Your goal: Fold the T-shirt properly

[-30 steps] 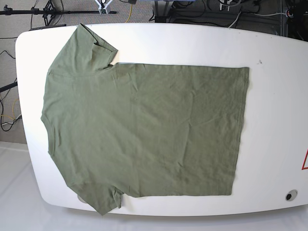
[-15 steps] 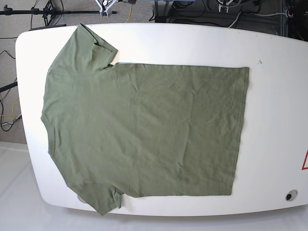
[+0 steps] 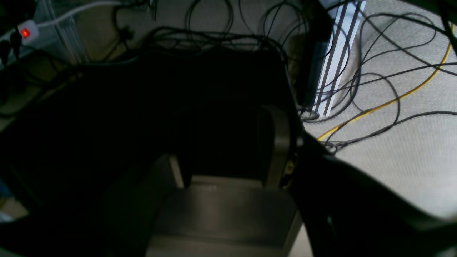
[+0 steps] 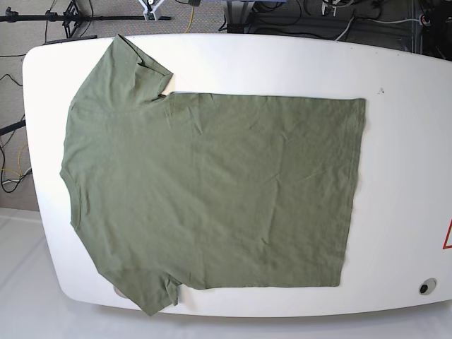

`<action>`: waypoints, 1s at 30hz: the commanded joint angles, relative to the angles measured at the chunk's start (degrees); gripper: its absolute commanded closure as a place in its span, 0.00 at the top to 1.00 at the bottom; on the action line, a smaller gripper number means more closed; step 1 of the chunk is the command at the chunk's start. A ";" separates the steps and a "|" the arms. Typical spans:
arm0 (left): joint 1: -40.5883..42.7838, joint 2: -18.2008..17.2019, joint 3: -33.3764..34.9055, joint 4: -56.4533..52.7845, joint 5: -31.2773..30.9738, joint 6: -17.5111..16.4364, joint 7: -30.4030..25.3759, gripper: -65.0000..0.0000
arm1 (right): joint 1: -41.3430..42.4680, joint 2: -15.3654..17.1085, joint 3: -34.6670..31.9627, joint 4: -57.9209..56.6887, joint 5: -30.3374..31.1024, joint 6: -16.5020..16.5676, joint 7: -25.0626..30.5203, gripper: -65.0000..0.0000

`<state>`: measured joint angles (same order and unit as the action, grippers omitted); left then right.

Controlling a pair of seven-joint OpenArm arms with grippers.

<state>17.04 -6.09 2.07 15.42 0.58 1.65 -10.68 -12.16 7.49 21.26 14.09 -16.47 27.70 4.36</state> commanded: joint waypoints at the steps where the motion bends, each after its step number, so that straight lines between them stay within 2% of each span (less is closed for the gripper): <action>1: 6.40 -1.56 0.47 7.02 0.14 0.36 0.44 0.40 | -7.95 1.35 0.06 8.42 0.61 0.68 -0.49 0.00; 5: 12.90 -2.80 1.51 18.23 0.22 0.34 1.68 0.41 | -14.63 1.96 0.05 17.99 2.48 1.09 -1.25 0.00; 7: 19.41 -4.18 1.18 28.64 0.44 0.31 2.75 0.41 | -20.63 3.07 -0.44 28.32 6.66 1.36 -2.03 0.00; 17: 22.23 -4.31 0.59 32.58 0.72 0.36 3.16 0.38 | -26.35 3.87 -1.00 37.15 9.53 1.81 -3.04 0.01; 23: 22.54 -4.64 0.56 32.23 0.88 0.31 2.61 0.36 | -27.25 4.01 -1.64 38.77 9.84 1.73 -3.25 0.01; 30: 25.28 -4.96 0.56 39.89 1.15 0.49 5.23 0.37 | -29.39 4.16 -0.95 45.26 14.15 2.33 -4.76 0.01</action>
<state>40.71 -10.90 2.68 51.96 1.45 1.74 -6.04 -40.56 11.09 19.57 56.21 -5.17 29.82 -0.30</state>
